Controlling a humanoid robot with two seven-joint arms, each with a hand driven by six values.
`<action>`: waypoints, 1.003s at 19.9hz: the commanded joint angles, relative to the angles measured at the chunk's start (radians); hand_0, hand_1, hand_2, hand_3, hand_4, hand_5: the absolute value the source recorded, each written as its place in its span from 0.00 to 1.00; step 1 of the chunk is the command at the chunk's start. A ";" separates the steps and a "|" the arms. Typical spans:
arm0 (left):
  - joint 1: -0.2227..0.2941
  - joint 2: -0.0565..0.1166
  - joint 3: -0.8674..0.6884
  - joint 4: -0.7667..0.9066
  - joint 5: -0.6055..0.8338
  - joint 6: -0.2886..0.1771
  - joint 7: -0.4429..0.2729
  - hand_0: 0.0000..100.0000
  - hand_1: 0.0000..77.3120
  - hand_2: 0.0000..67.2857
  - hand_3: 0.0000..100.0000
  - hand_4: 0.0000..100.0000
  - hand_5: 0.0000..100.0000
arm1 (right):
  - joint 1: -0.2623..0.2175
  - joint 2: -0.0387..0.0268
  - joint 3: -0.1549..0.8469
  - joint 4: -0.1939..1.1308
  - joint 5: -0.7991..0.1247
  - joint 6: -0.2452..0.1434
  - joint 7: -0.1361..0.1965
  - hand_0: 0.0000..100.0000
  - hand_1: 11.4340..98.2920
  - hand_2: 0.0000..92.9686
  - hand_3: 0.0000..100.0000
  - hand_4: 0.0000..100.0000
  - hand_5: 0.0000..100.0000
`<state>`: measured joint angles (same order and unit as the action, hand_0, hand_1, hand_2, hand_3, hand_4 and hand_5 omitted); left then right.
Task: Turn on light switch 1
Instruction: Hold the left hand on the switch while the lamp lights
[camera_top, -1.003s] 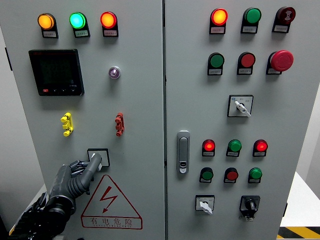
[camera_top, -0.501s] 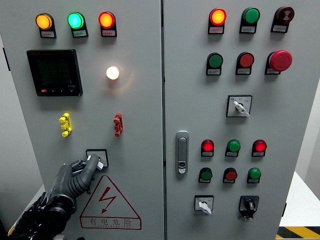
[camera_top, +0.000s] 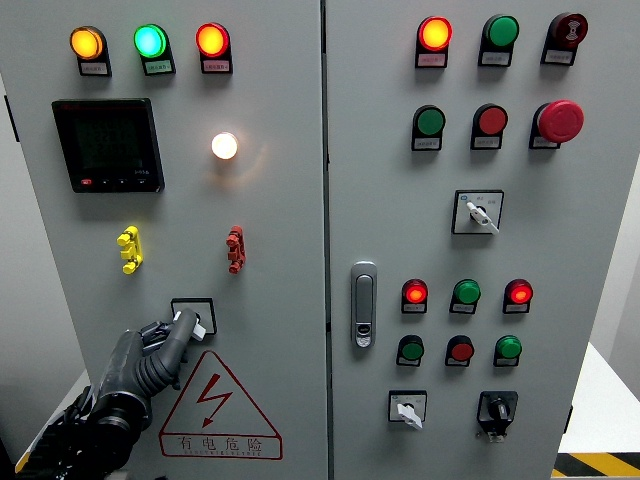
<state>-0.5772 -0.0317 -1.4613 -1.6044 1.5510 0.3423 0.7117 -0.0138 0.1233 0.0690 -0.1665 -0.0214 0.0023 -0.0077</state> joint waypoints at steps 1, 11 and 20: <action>0.002 -0.002 0.001 0.000 -0.002 0.000 0.000 0.00 0.67 0.78 0.90 1.00 0.87 | 0.000 0.0010 0.000 -0.001 0.000 0.001 0.000 0.00 0.09 0.00 0.19 0.19 0.11; 0.019 -0.005 -0.002 -0.011 -0.003 -0.002 -0.003 0.00 0.72 0.77 0.90 1.00 0.87 | 0.000 -0.0006 0.000 0.001 0.000 0.001 0.000 0.00 0.09 0.00 0.19 0.19 0.11; 0.099 -0.007 -0.005 -0.066 -0.005 -0.006 -0.050 0.00 0.72 0.76 0.91 1.00 0.85 | 0.000 -0.0005 0.000 -0.001 0.000 0.001 0.000 0.00 0.09 0.00 0.19 0.19 0.11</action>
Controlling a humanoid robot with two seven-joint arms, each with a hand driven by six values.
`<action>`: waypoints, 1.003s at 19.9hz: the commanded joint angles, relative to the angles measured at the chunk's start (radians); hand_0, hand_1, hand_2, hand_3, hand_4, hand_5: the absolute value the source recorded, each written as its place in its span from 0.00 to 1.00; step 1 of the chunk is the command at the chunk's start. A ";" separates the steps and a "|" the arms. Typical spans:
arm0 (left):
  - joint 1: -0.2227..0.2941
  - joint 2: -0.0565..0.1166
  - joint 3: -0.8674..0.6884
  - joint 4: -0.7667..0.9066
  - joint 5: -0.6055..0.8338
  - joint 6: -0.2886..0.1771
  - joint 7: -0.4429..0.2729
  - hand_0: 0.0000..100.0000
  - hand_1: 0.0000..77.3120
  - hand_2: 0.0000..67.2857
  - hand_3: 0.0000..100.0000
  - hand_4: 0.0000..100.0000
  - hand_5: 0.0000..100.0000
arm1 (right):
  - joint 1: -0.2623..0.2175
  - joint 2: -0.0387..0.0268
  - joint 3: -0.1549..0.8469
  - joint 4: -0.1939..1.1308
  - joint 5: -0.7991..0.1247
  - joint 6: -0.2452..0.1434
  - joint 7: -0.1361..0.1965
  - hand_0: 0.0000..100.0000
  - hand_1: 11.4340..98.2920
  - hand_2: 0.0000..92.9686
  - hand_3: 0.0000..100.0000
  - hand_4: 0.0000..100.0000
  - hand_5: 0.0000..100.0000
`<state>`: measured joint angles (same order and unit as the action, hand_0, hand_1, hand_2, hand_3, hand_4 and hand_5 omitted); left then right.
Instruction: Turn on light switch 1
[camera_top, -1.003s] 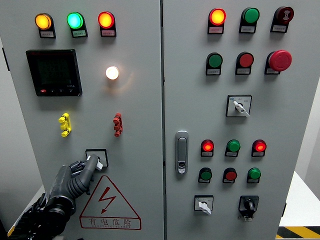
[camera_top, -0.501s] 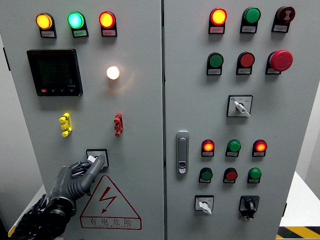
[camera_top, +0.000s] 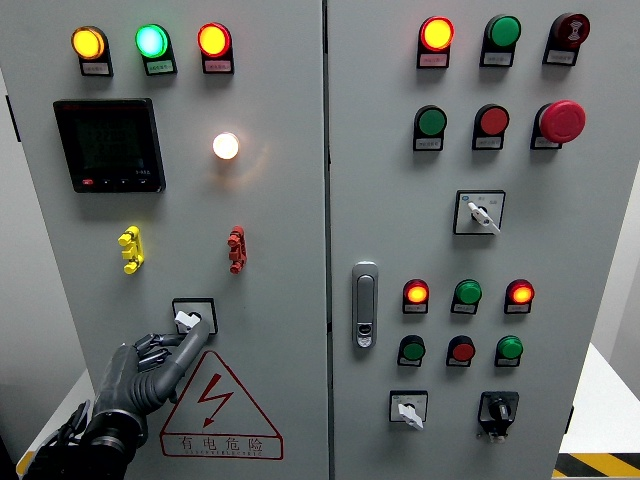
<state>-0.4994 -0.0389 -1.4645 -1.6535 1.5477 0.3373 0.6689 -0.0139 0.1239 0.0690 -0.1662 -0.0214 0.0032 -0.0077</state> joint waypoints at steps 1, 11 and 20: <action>0.036 -0.001 -0.005 -0.026 -0.001 -0.004 -0.021 0.00 0.71 0.76 0.91 1.00 0.84 | 0.000 0.0003 0.000 0.001 0.000 0.000 0.000 0.00 0.09 0.00 0.19 0.19 0.11; 0.203 0.025 0.001 -0.058 -0.134 -0.009 -0.304 0.00 0.64 0.79 0.96 1.00 0.81 | 0.000 0.0003 0.000 -0.001 0.000 0.000 0.000 0.00 0.09 0.00 0.19 0.19 0.11; 0.456 0.076 0.032 -0.022 -0.379 -0.024 -0.425 0.00 0.54 0.62 0.81 0.91 0.73 | 0.000 0.0003 0.000 -0.001 0.000 0.000 0.000 0.00 0.09 0.00 0.19 0.19 0.11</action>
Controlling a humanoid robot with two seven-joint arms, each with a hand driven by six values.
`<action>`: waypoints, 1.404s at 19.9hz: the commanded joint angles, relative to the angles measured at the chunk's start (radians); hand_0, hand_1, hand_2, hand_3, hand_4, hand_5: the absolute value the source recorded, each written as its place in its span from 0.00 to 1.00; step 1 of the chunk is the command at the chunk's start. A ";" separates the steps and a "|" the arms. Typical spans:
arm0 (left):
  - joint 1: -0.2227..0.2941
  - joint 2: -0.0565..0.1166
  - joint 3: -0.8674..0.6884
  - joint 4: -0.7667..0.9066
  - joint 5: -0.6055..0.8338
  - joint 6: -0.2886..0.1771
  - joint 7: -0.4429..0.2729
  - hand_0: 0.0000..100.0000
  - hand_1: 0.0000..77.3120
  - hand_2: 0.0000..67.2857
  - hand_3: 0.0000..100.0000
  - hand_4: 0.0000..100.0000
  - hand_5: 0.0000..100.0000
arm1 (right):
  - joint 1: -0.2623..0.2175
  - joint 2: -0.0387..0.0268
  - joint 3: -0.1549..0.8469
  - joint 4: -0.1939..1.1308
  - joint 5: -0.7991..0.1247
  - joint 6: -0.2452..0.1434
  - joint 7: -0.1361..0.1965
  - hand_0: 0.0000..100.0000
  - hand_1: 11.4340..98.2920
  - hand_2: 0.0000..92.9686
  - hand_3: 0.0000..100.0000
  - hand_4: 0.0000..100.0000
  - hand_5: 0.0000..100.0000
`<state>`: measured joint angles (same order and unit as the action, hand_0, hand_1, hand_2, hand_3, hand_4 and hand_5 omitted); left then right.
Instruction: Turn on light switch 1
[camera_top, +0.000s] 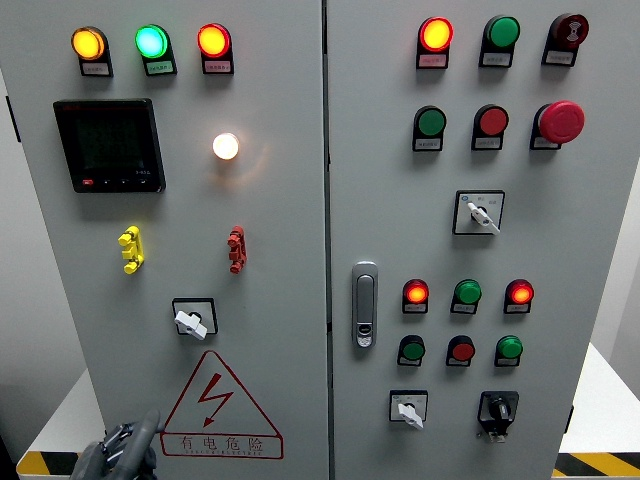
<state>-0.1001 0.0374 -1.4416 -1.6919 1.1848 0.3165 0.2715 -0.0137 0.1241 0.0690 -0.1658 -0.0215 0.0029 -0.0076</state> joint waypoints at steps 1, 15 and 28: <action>0.086 0.001 0.020 0.041 -0.016 -0.016 -0.052 0.00 0.54 0.62 0.81 0.91 0.74 | 0.000 0.0002 0.000 0.000 0.000 -0.001 0.000 0.00 0.09 0.00 0.19 0.19 0.11; 0.197 0.107 0.482 0.893 -0.474 -0.140 -0.561 0.00 0.38 0.56 0.77 0.88 0.77 | 0.000 0.0002 0.000 -0.001 0.000 0.000 0.000 0.00 0.09 0.00 0.19 0.19 0.11; 0.120 -0.022 1.119 1.721 -1.079 -0.735 -0.547 0.00 0.09 0.29 0.15 0.36 0.39 | 0.000 0.0002 0.000 -0.001 0.000 0.000 0.000 0.00 0.09 0.00 0.19 0.19 0.11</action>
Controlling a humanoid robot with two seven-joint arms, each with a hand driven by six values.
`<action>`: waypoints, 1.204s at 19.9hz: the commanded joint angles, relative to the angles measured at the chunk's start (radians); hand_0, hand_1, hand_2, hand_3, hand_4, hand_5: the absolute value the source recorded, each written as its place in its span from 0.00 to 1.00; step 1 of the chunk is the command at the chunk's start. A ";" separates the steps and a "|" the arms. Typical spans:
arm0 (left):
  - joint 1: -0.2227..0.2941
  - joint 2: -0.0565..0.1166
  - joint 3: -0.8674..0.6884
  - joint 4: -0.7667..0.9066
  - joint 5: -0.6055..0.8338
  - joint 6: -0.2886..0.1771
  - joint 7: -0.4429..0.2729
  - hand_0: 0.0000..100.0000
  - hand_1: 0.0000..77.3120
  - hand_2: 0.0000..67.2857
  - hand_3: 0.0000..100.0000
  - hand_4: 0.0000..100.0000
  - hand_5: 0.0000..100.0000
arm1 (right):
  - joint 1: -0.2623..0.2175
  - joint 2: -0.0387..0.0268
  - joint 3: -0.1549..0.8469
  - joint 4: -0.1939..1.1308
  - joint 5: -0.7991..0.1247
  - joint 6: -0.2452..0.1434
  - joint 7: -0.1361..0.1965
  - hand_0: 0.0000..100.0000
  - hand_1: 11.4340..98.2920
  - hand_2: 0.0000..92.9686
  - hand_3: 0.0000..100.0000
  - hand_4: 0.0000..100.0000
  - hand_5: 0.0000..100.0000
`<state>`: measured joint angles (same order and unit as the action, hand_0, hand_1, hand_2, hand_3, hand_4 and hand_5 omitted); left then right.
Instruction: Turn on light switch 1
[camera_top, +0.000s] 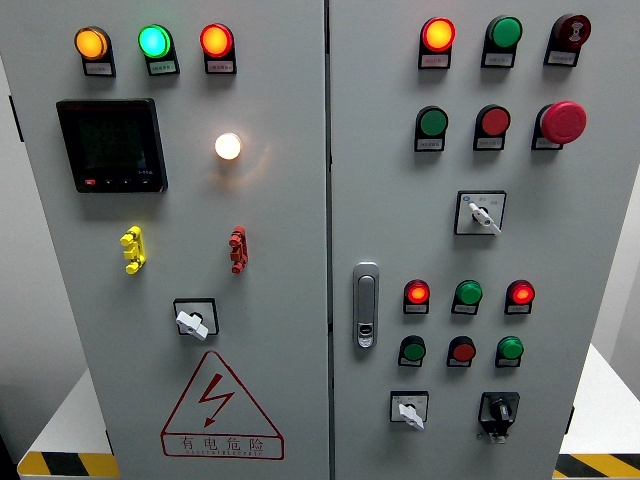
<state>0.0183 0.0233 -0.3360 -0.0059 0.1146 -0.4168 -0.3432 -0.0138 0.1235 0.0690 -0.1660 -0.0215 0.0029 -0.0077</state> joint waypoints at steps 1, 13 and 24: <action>0.002 -0.008 0.014 0.043 -0.010 -0.002 0.126 0.00 0.06 0.25 0.11 0.30 0.31 | 0.000 0.0007 0.000 -0.001 0.000 0.000 0.000 0.00 0.09 0.00 0.19 0.19 0.11; 0.005 -0.014 0.146 0.041 0.002 0.174 0.270 0.00 0.00 0.02 0.00 0.00 0.00 | 0.000 0.0007 0.000 -0.001 0.000 0.000 0.000 0.00 0.09 0.00 0.19 0.19 0.11; 0.005 -0.017 0.163 0.041 0.002 0.177 0.271 0.00 0.00 0.00 0.00 0.00 0.00 | 0.000 0.0007 0.000 0.000 0.000 0.000 0.000 0.00 0.09 0.00 0.19 0.19 0.11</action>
